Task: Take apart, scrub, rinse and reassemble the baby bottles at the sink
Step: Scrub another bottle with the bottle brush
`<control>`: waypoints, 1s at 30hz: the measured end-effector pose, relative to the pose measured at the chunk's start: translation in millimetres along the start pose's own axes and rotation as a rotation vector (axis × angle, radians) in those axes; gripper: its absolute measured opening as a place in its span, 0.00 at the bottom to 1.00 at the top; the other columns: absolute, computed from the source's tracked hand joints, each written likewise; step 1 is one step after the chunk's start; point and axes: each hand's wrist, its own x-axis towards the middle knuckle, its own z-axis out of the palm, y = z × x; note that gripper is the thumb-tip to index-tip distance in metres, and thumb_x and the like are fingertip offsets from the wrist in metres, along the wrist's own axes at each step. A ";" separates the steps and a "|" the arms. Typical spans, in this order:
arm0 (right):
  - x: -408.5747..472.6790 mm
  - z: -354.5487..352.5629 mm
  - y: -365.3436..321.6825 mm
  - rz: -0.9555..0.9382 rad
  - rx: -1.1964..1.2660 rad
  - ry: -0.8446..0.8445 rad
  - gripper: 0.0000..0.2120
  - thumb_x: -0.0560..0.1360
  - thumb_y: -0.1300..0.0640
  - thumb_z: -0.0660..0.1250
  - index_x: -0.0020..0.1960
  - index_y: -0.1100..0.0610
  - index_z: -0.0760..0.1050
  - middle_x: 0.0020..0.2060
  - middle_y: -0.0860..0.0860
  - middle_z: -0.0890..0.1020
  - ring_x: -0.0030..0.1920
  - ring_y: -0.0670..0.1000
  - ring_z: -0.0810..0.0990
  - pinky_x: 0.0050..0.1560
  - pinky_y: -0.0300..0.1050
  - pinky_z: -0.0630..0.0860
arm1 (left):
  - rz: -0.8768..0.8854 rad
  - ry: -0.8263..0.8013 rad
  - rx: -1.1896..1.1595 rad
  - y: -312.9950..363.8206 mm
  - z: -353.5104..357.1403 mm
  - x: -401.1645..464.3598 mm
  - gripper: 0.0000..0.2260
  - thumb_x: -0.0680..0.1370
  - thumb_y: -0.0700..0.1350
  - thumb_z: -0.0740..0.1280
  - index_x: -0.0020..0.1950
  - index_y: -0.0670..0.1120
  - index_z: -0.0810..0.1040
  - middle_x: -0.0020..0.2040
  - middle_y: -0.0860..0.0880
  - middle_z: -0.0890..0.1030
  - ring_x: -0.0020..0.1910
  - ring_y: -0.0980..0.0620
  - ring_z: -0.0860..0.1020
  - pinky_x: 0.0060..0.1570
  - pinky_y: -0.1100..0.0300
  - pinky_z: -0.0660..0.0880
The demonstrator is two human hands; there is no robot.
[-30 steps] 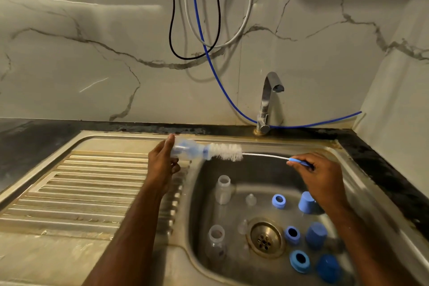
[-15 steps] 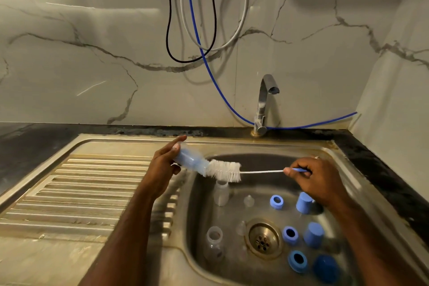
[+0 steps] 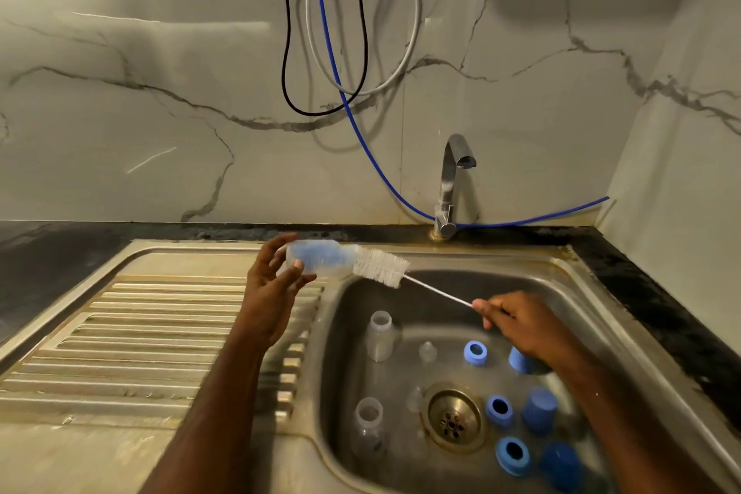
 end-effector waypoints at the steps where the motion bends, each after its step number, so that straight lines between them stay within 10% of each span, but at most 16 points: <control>1: 0.4 -1.3 0.5 -0.007 -0.027 0.009 0.20 0.79 0.42 0.65 0.33 0.52 0.78 0.25 0.43 0.78 0.27 0.41 0.74 0.36 0.45 0.73 | 0.033 -0.007 0.112 -0.3 -2.0 -1.5 0.21 0.77 0.38 0.69 0.69 0.43 0.71 0.63 0.41 0.78 0.61 0.39 0.81 0.54 0.47 0.82; 10: -4.0 -18.3 6.1 -0.132 -0.096 0.016 0.10 0.79 0.46 0.67 0.57 0.45 0.82 0.50 0.39 0.84 0.51 0.42 0.81 0.60 0.46 0.76 | 0.251 -0.222 1.073 -8.2 -3.0 7.1 0.32 0.67 0.49 0.82 0.67 0.57 0.73 0.61 0.56 0.72 0.56 0.61 0.73 0.53 0.69 0.70; 14: -4.0 -18.1 7.5 -0.033 -0.386 0.118 0.10 0.82 0.45 0.62 0.59 0.43 0.80 0.54 0.41 0.82 0.58 0.48 0.79 0.65 0.54 0.66 | 0.290 -0.131 1.146 -8.2 -0.4 4.8 0.32 0.68 0.45 0.82 0.69 0.52 0.75 0.61 0.54 0.72 0.55 0.55 0.74 0.52 0.65 0.74; 19: -7.8 -16.8 15.7 0.056 -0.054 0.084 0.05 0.81 0.52 0.67 0.49 0.50 0.81 0.44 0.46 0.83 0.48 0.50 0.81 0.56 0.48 0.75 | 0.202 0.138 1.045 -10.3 -7.7 4.3 0.31 0.68 0.46 0.82 0.70 0.52 0.76 0.59 0.50 0.73 0.48 0.51 0.76 0.41 0.65 0.72; 24: -11.5 -27.0 25.1 0.123 0.190 -0.023 0.10 0.81 0.60 0.66 0.43 0.56 0.83 0.41 0.54 0.85 0.48 0.57 0.83 0.53 0.46 0.77 | 0.065 0.484 0.699 -8.4 -21.5 10.1 0.29 0.69 0.50 0.81 0.68 0.49 0.76 0.58 0.47 0.78 0.58 0.46 0.78 0.56 0.46 0.79; 30: -9.6 -9.7 -0.7 0.087 0.263 -0.038 0.08 0.81 0.59 0.66 0.45 0.54 0.81 0.28 0.45 0.79 0.31 0.40 0.76 0.32 0.32 0.71 | -0.051 0.266 0.812 -28.1 14.2 7.6 0.27 0.69 0.54 0.80 0.66 0.52 0.76 0.61 0.46 0.78 0.56 0.47 0.77 0.53 0.49 0.80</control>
